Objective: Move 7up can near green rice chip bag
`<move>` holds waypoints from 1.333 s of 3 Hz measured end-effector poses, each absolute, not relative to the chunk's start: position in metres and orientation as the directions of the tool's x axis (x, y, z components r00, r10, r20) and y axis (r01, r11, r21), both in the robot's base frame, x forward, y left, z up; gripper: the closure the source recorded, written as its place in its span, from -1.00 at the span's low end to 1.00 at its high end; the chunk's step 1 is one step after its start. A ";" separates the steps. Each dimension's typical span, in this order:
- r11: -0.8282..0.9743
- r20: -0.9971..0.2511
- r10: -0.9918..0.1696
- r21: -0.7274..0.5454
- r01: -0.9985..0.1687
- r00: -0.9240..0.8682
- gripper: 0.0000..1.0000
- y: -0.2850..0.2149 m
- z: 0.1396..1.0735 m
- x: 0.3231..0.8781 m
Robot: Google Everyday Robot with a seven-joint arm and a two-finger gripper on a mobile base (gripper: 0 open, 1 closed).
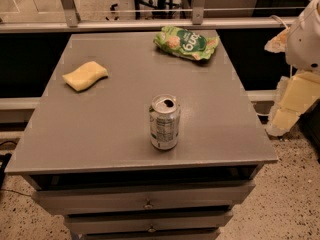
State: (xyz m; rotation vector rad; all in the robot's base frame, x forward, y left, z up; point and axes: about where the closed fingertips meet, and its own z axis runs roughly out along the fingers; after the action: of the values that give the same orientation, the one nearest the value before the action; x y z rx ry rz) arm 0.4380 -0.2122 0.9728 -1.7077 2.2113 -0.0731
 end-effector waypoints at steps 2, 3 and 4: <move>0.256 -0.524 -0.839 -0.135 -0.957 -0.150 -1.00 -0.148 0.898 0.460; 0.224 -0.698 -0.707 -0.068 -0.972 -0.114 -1.00 -0.092 0.877 0.470; 0.200 -0.803 -0.587 -0.027 -0.979 -0.097 -1.00 -0.054 0.879 0.478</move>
Offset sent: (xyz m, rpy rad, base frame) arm 0.0344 0.1427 -0.1034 0.7379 0.0554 0.1713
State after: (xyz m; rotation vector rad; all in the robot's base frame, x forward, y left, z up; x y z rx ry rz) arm 0.4784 -0.0536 0.8792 -1.4709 1.7763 0.7104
